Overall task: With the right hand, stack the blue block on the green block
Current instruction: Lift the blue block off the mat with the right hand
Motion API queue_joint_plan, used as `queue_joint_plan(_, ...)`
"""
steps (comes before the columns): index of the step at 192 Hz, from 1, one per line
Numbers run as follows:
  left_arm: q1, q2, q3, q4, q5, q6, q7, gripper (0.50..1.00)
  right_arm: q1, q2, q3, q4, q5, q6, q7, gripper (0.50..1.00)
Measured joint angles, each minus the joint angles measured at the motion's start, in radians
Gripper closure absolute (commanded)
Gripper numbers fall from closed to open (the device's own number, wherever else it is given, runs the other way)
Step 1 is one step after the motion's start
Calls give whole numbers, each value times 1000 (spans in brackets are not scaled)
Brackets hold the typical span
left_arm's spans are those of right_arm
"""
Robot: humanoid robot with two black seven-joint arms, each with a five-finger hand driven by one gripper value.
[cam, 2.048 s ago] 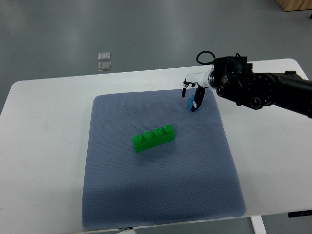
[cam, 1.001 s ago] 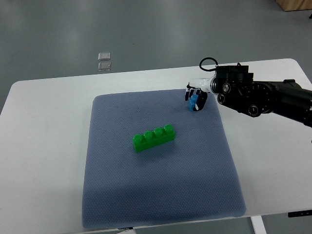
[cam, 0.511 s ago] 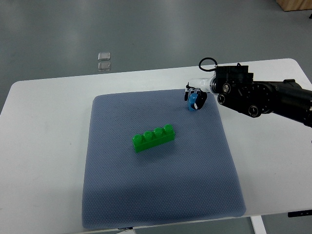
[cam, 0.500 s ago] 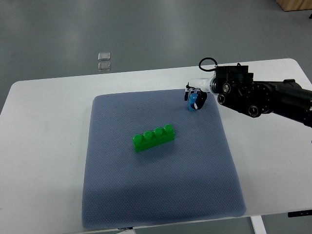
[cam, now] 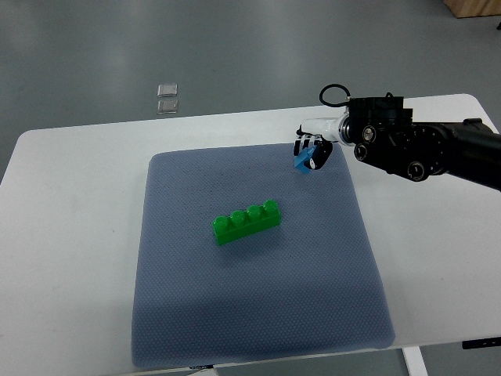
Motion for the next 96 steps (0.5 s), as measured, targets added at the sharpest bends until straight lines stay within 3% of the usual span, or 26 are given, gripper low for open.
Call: queue_joint_plan(96,0,0,0,0,0,0,0,500,154,-54,-5,125,30,29,-7,873)
